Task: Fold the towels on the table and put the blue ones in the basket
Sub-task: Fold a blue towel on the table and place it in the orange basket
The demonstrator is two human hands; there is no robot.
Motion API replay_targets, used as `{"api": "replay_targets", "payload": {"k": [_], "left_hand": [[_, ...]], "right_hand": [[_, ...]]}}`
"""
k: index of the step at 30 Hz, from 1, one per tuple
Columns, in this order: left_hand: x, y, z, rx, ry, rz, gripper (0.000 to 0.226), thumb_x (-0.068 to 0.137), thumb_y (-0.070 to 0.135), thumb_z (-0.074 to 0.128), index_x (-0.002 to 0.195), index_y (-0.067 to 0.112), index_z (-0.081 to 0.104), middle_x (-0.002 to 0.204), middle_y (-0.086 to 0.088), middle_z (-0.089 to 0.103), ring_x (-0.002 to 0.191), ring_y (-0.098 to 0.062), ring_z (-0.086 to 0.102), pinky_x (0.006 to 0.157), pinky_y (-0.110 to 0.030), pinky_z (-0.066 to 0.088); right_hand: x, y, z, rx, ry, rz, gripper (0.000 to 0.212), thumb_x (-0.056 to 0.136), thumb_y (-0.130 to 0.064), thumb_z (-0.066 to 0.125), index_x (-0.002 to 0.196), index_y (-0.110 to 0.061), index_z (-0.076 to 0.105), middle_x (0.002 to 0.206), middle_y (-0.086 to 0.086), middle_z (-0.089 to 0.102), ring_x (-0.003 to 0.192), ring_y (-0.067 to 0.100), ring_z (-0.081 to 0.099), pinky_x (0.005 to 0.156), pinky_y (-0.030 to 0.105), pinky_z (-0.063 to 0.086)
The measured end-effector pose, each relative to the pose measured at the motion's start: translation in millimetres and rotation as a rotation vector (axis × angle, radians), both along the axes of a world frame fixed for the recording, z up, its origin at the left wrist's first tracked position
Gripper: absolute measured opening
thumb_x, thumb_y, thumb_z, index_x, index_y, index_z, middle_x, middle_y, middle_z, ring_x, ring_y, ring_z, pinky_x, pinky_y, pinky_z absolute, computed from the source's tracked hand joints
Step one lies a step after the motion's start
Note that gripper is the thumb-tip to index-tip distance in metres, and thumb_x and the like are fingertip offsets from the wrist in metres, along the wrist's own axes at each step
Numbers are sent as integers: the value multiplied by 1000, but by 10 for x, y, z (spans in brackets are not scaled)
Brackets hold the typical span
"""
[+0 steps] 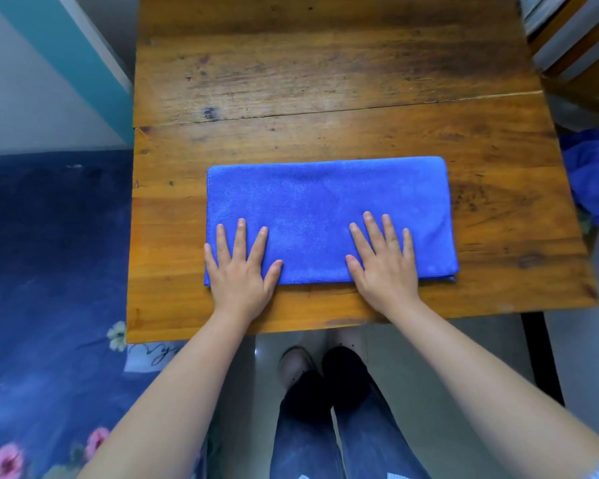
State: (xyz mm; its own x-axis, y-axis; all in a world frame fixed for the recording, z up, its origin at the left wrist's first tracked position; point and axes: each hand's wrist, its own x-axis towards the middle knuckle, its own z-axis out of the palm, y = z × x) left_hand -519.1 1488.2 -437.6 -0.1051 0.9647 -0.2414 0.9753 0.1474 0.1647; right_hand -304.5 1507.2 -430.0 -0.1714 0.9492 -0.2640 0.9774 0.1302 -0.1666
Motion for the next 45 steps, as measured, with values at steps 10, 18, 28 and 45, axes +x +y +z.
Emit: {"api": "replay_targets", "payload": {"k": [10,18,28,45], "left_hand": [[-16,19,18,-72,36,-6,61,92,51,35,146,30,15,157,-4,2,144,-32,-5,113,-50,-1],[130,-44,144,-165,94,47,61,93,52,28,147,31,8,157,-2,0,143,-28,-2,113,-53,2],[216,163,482,-91,229,-175,34,91,34,40,114,12,51,111,-9,54,104,-29,48,101,-40,27],[2130,2192,581,-105,-242,-235,49,90,14,42,138,11,32,134,-14,41,122,-32,41,92,-37,40]], "right_hand": [[538,-133,207,-102,-9,-374,56,97,-34,33,146,-17,14,157,4,3,144,24,1,115,46,6],[416,-21,393,-96,73,-795,62,85,-24,58,137,-9,27,133,19,44,124,34,38,98,43,27],[648,187,538,-131,174,-922,4,81,-16,56,77,-16,54,91,8,63,105,30,52,86,37,27],[1718,1406,516,-125,100,-609,21,86,-17,54,106,-18,61,112,2,61,111,24,47,91,36,29]]}}
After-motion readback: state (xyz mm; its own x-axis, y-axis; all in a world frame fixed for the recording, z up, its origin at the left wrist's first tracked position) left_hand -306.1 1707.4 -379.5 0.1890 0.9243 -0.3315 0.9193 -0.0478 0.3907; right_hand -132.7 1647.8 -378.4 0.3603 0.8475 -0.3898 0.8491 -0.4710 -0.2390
